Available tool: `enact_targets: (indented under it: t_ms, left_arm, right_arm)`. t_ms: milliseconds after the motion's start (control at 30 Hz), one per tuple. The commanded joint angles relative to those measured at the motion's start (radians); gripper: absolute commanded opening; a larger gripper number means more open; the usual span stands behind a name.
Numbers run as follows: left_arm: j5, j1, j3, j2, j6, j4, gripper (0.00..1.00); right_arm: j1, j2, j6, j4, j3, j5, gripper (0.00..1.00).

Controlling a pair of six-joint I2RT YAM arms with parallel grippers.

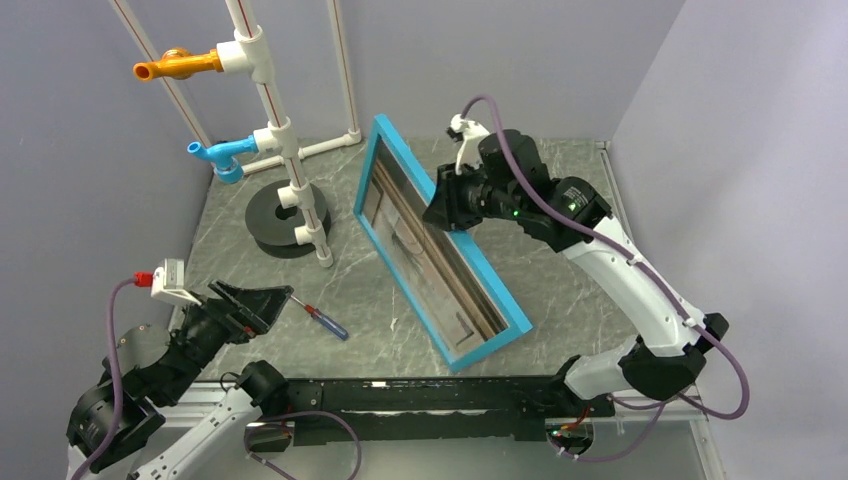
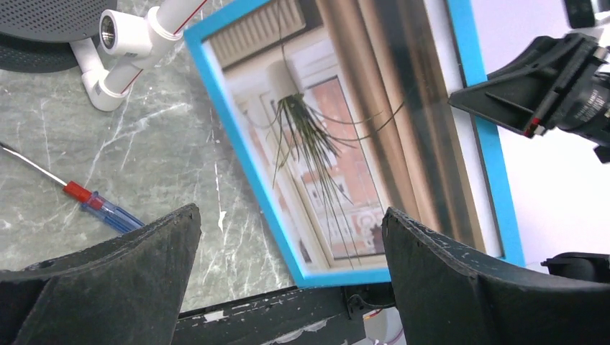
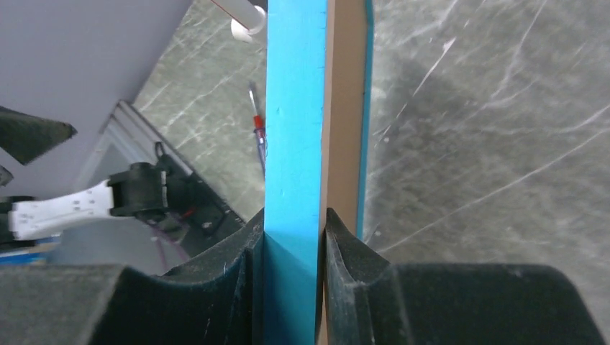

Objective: Take the photo out of the frame

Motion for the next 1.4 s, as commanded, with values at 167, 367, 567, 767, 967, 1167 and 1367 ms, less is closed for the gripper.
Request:
enact_targets:
  t_ms: [167,367,567,767,967,1167,1367]
  left_arm:
    - [-0.005,0.001,-0.006,0.010,0.010,0.016,0.98]
    - [0.025,0.002,-0.037,0.027,0.019,0.058,0.98]
    - [0.057,0.002,-0.056,0.051,0.028,0.096,0.98]
    - [0.095,0.002,-0.100,0.060,0.024,0.128,0.98]
    - [0.114,0.002,-0.157,0.026,0.005,0.135,0.98]
    - [0.129,0.002,-0.212,-0.023,-0.022,0.123,0.98]
    - [0.129,0.002,-0.233,-0.055,-0.038,0.093,0.97]
  right_arm:
    - [-0.410,-0.080,0.274,0.461,-0.267,-0.675,0.00]
    - [-0.599,-0.025,0.358,0.658,-0.472,-0.835,0.00]
    - [-0.685,0.007,0.406,0.781,-0.595,-0.825,0.00]
    - [-0.710,-0.026,0.353,0.746,-0.652,-0.582,0.00]
    - [-0.723,-0.082,0.462,0.987,-0.835,-0.442,0.00]
    - [-0.724,-0.064,0.515,1.173,-0.932,-0.329,0.00]
    - [-0.724,0.075,0.561,1.318,-0.915,-0.272,0.00]
